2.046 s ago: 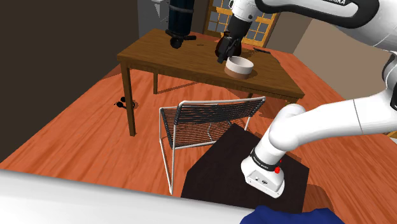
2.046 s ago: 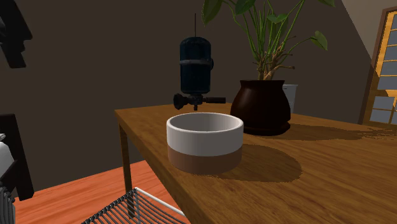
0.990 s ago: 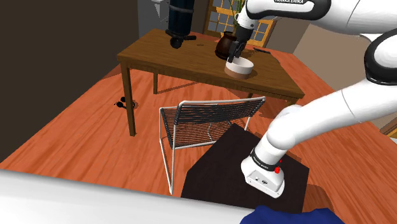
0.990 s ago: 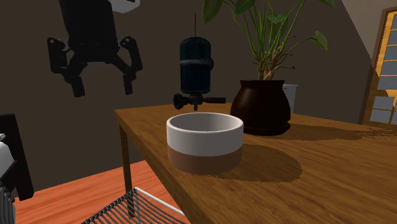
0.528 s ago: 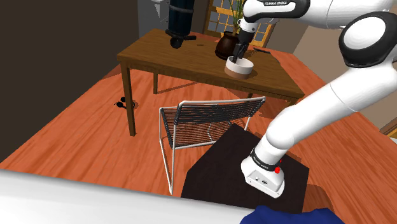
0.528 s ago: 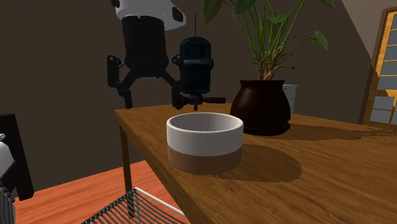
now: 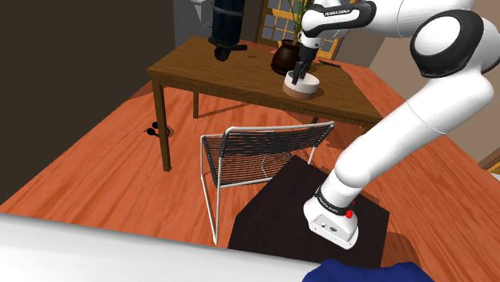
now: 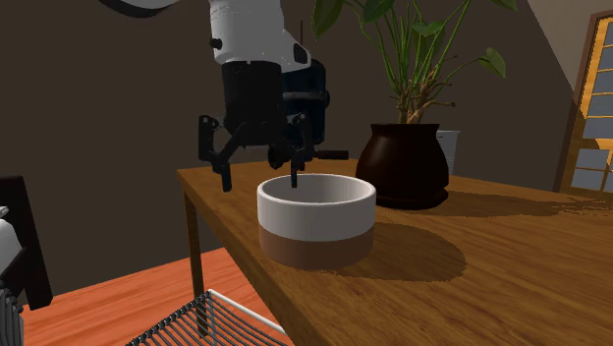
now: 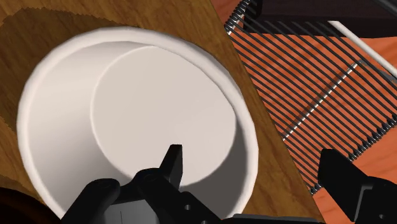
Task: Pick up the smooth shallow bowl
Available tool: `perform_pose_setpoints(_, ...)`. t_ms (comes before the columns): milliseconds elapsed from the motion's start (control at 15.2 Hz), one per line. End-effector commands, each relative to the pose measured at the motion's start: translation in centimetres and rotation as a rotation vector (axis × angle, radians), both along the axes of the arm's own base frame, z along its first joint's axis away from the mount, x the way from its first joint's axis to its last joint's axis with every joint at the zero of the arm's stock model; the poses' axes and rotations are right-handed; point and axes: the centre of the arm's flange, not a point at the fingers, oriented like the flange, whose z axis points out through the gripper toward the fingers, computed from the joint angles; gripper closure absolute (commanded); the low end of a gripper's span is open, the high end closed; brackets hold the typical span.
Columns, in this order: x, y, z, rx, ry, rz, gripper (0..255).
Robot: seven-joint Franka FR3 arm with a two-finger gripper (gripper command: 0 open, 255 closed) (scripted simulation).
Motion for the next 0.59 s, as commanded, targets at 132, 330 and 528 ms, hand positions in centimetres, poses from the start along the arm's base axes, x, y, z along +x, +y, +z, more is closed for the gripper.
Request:
perform_pose_setpoints(132, 0.03, -0.01, -1.28, 0.0, 0.0, 0.0, 0)
perform_pose_setpoints(330, 0.04, 0.08, -1.21, 0.0, 0.0, 0.0, 255)
perform_pose_setpoints(528, 0.04, 0.08, -1.22, 0.0, 0.0, 0.0, 255)
